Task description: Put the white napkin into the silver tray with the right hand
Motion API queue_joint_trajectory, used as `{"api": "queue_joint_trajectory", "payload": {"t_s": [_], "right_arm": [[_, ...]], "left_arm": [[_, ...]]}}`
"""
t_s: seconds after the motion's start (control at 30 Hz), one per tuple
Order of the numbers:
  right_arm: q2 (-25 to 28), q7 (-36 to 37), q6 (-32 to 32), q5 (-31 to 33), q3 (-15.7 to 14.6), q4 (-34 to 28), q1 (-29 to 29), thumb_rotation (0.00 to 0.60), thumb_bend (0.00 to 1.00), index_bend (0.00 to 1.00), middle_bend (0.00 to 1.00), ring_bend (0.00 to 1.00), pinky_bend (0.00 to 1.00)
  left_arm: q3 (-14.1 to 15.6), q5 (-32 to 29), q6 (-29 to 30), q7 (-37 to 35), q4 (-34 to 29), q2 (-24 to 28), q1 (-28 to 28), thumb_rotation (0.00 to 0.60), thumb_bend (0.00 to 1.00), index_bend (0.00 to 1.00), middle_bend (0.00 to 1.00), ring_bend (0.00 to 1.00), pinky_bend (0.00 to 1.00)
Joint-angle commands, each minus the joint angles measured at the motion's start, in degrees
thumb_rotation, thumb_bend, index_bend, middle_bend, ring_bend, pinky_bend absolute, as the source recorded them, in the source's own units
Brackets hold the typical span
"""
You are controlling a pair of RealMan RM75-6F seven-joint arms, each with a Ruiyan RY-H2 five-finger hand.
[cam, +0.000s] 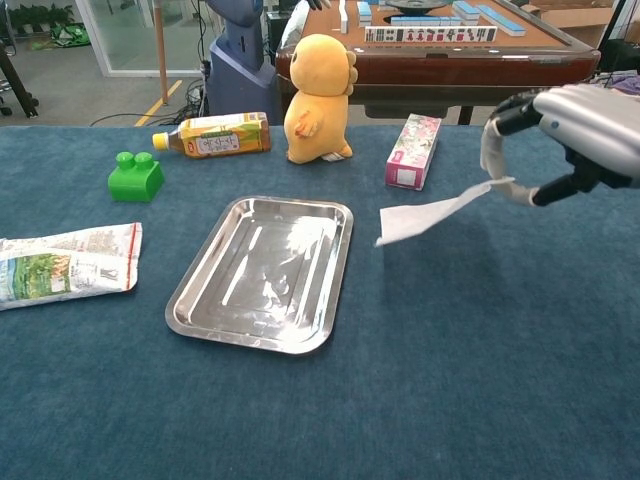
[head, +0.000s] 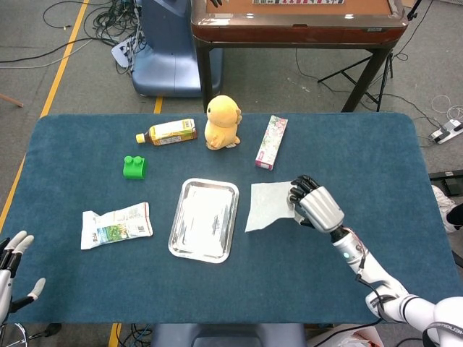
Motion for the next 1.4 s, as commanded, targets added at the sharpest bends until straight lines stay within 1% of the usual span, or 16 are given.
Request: {"api": "queue_joint_trajectory", "payload": {"t_s": [0.03,0.2,0.4,0.6,0.77,0.9,1.0,1.17,1.4], "right_arm": [[1.55,-2.41,-0.29,2.71,3.82,-5.57,1.79,0.6,0.47,0.7,0.47,0.26,0.22],[2.09,-5.73,-1.77,4.46,7.5,-10.82,4.57,0.6,0.47,0.7,0.47,0.26,0.22],[0.37,-10.23,-1.8,4.0,10.08,-12.89,7.93,0.6,0.47,0.7,0.47,0.26,0.22],[-1.92,-12.45,-3.44,4.69,11.82,-12.0,11.11,0.6,0.47,0.7,0.47,0.26,0.22],[-5.28,-12.83,-2.15,4.55,12.73,-8.83,12.96,0.6,0.47,0.7,0.47,0.26,0.22],[-8.88,-13.13,1.14,1.98,11.54,-4.13,13.93,0.6,0.47,0.7,0.47,0.26,0.22],[-10.97,-12.27,1.96,0.59,9.92,-0.83,14.36,0.6,0.47,0.7,0.47,0.26,0.22],[-13.97,-12.77,1.65,-2.26,5.65,4.53,14.71,0.6,0.47,0.7,0.47,0.26,0.22],[-16.51,-13.82,-0.09,-3.68,0.71,7.35,13.22,0.6,0.47,0.7,0.47,0.26,0.22]], "left_arm": [[0.04,0.08,0.01,-0.11,0.09,-0.08,-0.01,0.6,0.25,0.13,0.08,0.03,0.0],[0.09,0.12,0.13,-0.53,0.27,0.01,0.08,0.6,0.25,0.13,0.08,0.02,0.0],[0.1,-0.03,0.12,-0.82,0.46,0.12,0.13,0.6,0.25,0.13,0.08,0.03,0.0],[0.03,-0.51,-0.41,-1.2,0.8,0.19,-0.03,0.6,0.25,0.13,0.08,0.03,0.0],[-0.09,-1.03,-0.99,-1.77,1.46,-0.07,-0.25,0.6,0.25,0.13,0.08,0.03,0.0],[-0.1,-1.38,-1.39,-2.35,2.14,-0.24,-0.36,0.6,0.25,0.13,0.08,0.03,0.0],[-0.1,-1.54,-1.34,-2.87,2.6,-0.35,-0.26,0.6,0.25,0.13,0.08,0.03,0.0],[0.14,-1.54,-1.31,-3.35,3.13,-0.54,-0.05,0.6,0.25,0.13,0.08,0.03,0.0],[0.35,-1.38,-1.07,-3.53,3.28,-0.39,0.2,0.6,0.25,0.13,0.08,0.03,0.0]]}}
